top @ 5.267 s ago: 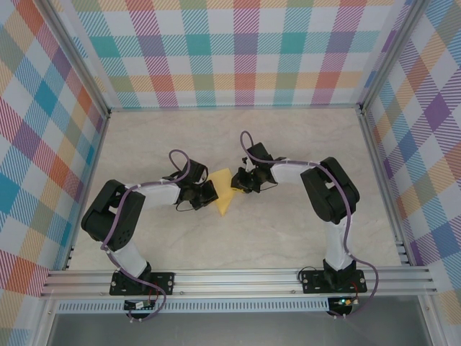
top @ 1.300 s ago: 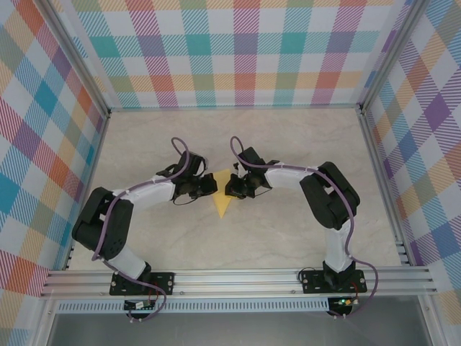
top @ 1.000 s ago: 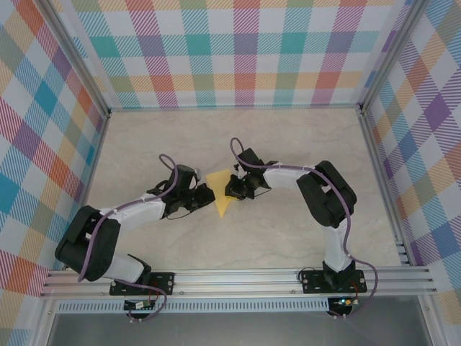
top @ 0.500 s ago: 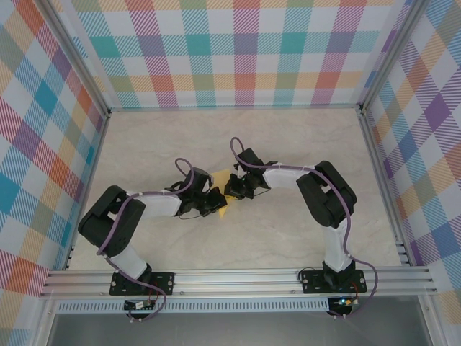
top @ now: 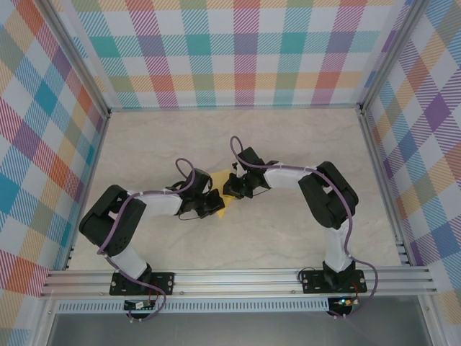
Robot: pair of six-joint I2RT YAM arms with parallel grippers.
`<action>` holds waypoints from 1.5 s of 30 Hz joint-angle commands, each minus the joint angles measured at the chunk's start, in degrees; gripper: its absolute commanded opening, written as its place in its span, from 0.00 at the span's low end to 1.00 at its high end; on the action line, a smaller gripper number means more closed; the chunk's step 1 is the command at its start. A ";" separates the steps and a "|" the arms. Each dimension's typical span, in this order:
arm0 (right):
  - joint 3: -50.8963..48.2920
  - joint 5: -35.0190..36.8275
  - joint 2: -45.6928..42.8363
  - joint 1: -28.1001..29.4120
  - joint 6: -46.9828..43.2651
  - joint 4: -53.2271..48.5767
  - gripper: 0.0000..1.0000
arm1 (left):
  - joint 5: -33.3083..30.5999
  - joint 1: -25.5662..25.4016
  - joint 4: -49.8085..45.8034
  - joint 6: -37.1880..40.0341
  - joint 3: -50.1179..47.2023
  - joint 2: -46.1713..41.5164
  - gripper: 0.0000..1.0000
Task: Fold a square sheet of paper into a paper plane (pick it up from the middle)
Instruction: Third fold the triangle at the center of the table.
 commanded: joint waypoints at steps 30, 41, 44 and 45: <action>-1.15 1.51 3.06 1.51 1.59 -2.98 0.09 | 4.69 -0.83 2.13 -0.73 -4.27 -4.08 0.02; -2.59 -0.77 -2.63 1.64 0.06 0.79 0.12 | -0.78 -0.83 -2.36 0.37 -4.50 -2.95 0.01; -2.72 -0.51 -2.62 2.23 -0.30 -0.38 0.12 | -0.98 -0.83 -2.29 0.37 -4.50 -2.46 0.01; -2.80 -0.49 -2.40 2.48 -0.23 -0.61 0.11 | -1.12 -0.83 -2.27 0.31 -4.54 -2.52 0.01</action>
